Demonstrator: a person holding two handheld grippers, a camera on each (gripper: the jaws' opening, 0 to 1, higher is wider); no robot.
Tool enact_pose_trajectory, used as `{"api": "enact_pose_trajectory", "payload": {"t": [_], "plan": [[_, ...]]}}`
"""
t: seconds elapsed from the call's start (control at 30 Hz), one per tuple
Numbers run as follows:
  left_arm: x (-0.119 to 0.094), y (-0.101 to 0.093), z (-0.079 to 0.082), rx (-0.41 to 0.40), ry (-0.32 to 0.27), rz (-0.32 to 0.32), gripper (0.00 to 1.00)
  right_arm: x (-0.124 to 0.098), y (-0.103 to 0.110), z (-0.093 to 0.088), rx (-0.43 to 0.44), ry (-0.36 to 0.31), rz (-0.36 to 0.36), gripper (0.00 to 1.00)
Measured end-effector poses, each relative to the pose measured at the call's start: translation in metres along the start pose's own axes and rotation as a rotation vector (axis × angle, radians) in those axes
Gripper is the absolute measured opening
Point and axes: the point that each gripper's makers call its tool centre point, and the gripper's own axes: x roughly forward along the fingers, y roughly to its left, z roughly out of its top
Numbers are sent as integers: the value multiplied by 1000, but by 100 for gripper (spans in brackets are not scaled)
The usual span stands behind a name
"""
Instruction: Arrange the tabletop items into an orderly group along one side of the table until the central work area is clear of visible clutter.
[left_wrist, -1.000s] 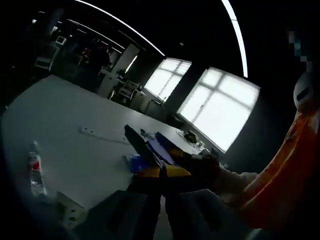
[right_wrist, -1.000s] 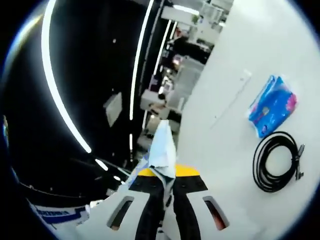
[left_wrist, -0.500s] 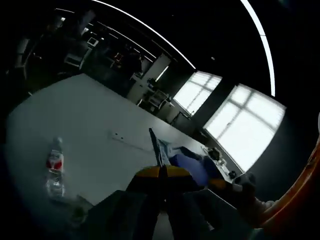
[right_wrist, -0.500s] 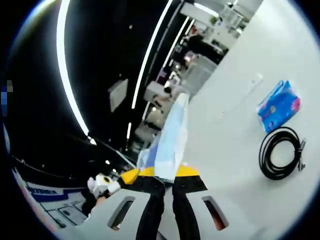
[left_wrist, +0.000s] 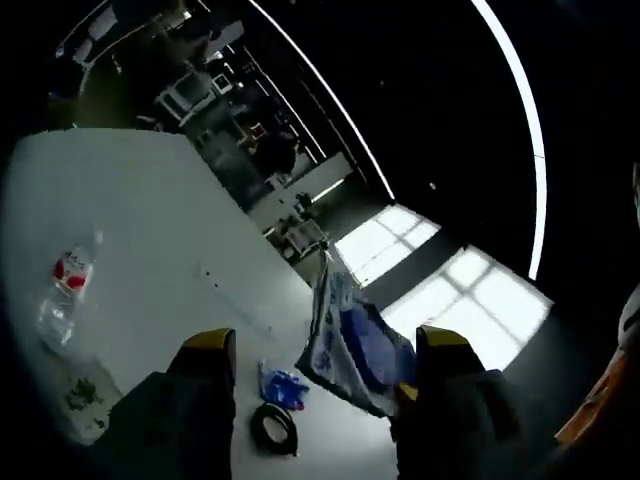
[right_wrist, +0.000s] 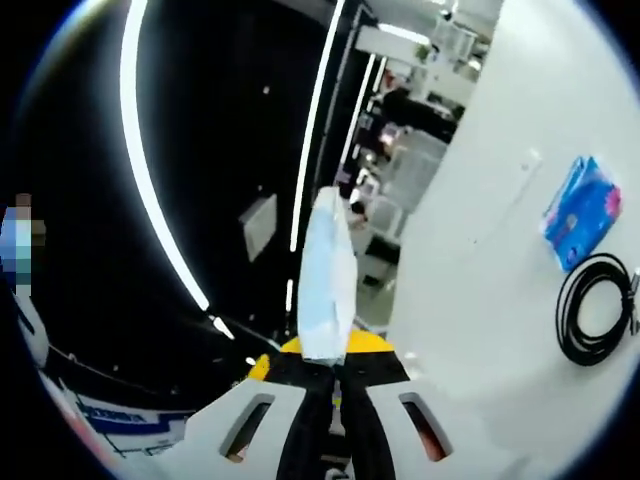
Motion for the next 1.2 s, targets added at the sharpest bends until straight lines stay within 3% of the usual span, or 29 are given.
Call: {"api": "enact_pose_trajectory", "payload": {"t": [0.17, 0.27, 0.37, 0.4, 0.47, 0.57, 0.9, 1.0, 1.2], "plan": [[5, -3, -25, -73, 29, -25, 67, 0, -5, -2, 18, 12, -15, 0], [9, -13, -24, -116, -7, -69, 45, -2, -9, -5, 36, 15, -22, 0], [11, 0, -12, -193, -112, -12, 13, -6, -11, -7, 50, 22, -28, 0], [10, -2, -16, -168, -86, -35, 0, -7, -13, -6, 59, 18, -30, 0], [11, -3, -20, -122, -66, -14, 0, -9, -17, -7, 68, 30, -49, 0], [11, -3, -23, -9, -55, 10, 0, -13, -26, -9, 6, 51, -109, 0], [7, 2, -21, -89, -97, 1, 0, -15, -47, -16, -52, 83, -182, 8], [5, 7, -16, -114, -113, 8, 0, -17, -51, -17, -31, 71, -193, 14], [4, 14, -13, -134, -129, 17, 0, -15, -51, -20, 3, 68, -183, 13]]}}
